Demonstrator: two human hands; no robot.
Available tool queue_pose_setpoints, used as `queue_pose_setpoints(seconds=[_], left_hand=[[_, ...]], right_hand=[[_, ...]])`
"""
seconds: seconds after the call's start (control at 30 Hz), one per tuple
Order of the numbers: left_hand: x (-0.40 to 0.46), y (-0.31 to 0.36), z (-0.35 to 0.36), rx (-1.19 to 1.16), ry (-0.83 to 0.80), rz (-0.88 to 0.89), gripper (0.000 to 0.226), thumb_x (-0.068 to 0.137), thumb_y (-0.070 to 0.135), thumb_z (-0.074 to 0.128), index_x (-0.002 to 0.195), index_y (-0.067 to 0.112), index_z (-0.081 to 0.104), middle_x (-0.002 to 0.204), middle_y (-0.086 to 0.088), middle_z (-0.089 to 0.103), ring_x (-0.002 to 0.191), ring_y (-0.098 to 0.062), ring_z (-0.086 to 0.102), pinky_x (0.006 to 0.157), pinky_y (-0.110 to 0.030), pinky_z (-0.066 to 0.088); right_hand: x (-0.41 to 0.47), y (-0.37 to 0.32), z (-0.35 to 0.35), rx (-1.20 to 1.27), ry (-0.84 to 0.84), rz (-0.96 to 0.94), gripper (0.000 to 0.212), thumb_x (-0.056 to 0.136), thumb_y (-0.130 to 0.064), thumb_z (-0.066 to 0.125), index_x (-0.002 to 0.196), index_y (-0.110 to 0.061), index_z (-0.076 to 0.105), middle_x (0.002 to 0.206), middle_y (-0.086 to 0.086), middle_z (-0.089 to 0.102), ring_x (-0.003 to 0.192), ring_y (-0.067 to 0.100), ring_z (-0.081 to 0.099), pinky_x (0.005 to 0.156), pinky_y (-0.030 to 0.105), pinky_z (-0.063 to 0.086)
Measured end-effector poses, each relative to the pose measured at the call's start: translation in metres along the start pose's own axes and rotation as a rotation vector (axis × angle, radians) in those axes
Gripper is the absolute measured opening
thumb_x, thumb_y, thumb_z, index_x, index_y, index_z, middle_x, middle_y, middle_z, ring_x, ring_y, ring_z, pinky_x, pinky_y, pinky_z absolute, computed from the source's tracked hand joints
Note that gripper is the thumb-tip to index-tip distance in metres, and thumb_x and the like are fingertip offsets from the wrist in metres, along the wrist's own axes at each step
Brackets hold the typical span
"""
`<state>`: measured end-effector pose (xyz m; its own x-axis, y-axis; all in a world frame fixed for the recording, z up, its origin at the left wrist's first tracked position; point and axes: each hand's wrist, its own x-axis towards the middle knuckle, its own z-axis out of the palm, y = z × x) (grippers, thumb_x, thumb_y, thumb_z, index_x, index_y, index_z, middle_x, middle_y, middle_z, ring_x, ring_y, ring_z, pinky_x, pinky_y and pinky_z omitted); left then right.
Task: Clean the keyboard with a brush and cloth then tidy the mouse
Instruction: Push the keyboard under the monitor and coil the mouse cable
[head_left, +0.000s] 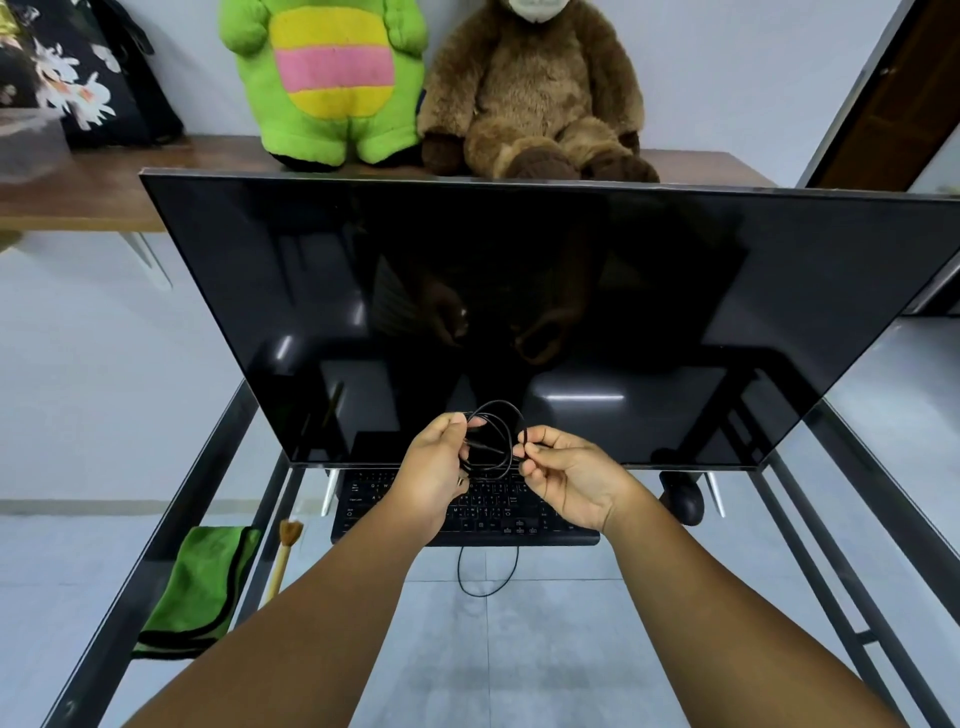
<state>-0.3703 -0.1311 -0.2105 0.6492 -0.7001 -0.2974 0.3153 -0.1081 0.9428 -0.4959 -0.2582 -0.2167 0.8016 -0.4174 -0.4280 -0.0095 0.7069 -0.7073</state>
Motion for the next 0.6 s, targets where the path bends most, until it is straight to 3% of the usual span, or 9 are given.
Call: queue_pose_setpoints(seconds=[0.13,0.23,0.3,0.4,0.47,0.5,0.53,0.57,0.6], left_hand=[[0.002,-0.002,-0.002,-0.021,0.041,-0.022,0.033,0.104,0.030,0.039,0.104,0.018,0.069,0.072,-0.002,0.043,0.049,-0.009,0.032,0.042,-0.020,0.029],[0.004,-0.004,-0.005,0.001,0.077,-0.026,0.034,0.103,0.036,0.038,0.105,0.022,0.069,0.075,-0.001,0.046,0.053,-0.008,0.037,0.049,-0.022,0.033],[0.004,-0.006,-0.004,0.002,0.103,-0.018,0.038,0.103,0.040,0.036,0.108,0.020,0.068,0.074,0.000,0.049,0.053,-0.008,0.039,0.048,-0.021,0.033],[0.001,-0.006,-0.001,-0.028,0.135,0.019,0.048,0.102,0.046,0.033,0.110,0.013,0.067,0.069,-0.001,0.054,0.046,-0.005,0.041,0.043,-0.018,0.033],[-0.002,-0.004,0.001,-0.059,0.124,0.038,0.054,0.102,0.047,0.030,0.110,0.009,0.066,0.066,-0.005,0.059,0.045,-0.016,0.050,0.045,-0.022,0.046],[-0.004,-0.003,0.003,-0.079,0.113,0.039,0.056,0.102,0.048,0.028,0.112,0.008,0.065,0.071,-0.014,0.062,0.054,-0.031,0.057,0.059,-0.032,0.059],[-0.006,-0.002,0.004,-0.099,0.103,0.027,0.057,0.102,0.049,0.028,0.113,0.007,0.065,0.081,-0.022,0.063,0.077,-0.045,0.059,0.082,-0.047,0.055],[-0.007,-0.003,0.004,-0.114,0.093,0.018,0.058,0.102,0.049,0.027,0.115,0.007,0.064,0.088,-0.023,0.065,0.097,-0.044,0.054,0.095,-0.054,0.042],[-0.008,-0.004,0.004,-0.120,0.082,0.018,0.059,0.101,0.051,0.027,0.116,0.008,0.064,0.086,-0.018,0.066,0.105,-0.040,0.049,0.097,-0.055,0.035]], right_hand=[[-0.002,0.001,0.005,-0.090,0.051,-0.040,0.013,0.093,0.007,0.052,0.094,0.000,0.063,0.081,0.015,0.065,0.063,0.017,0.065,0.055,0.019,0.056],[-0.004,0.000,0.010,-0.180,0.071,-0.076,0.009,0.094,-0.005,0.058,0.091,0.001,0.064,0.078,0.014,0.066,0.069,0.021,0.068,0.057,0.020,0.057],[-0.005,0.000,0.015,-0.290,0.106,-0.115,0.012,0.092,-0.012,0.063,0.088,-0.002,0.066,0.075,0.011,0.067,0.070,0.021,0.069,0.058,0.020,0.056],[-0.004,0.002,0.020,-0.441,0.181,-0.170,0.004,0.089,-0.008,0.068,0.089,-0.004,0.067,0.073,0.012,0.068,0.065,0.019,0.068,0.056,0.022,0.055],[-0.003,0.004,0.022,-0.457,0.208,-0.184,0.004,0.088,-0.004,0.067,0.092,-0.004,0.066,0.072,0.014,0.067,0.062,0.019,0.067,0.055,0.023,0.055],[-0.002,0.005,0.023,-0.445,0.217,-0.187,0.005,0.088,-0.003,0.067,0.092,-0.003,0.066,0.071,0.014,0.068,0.061,0.019,0.067,0.055,0.022,0.055],[-0.002,0.006,0.024,-0.428,0.224,-0.190,0.005,0.088,-0.002,0.067,0.092,-0.002,0.066,0.071,0.014,0.067,0.061,0.019,0.067,0.055,0.022,0.055],[-0.002,0.007,0.025,-0.415,0.229,-0.192,0.004,0.088,-0.001,0.067,0.092,-0.002,0.066,0.071,0.014,0.067,0.061,0.019,0.068,0.055,0.021,0.055],[-0.003,0.007,0.026,-0.406,0.229,-0.190,0.003,0.088,0.000,0.066,0.090,-0.001,0.066,0.071,0.014,0.067,0.061,0.020,0.068,0.055,0.021,0.055]])
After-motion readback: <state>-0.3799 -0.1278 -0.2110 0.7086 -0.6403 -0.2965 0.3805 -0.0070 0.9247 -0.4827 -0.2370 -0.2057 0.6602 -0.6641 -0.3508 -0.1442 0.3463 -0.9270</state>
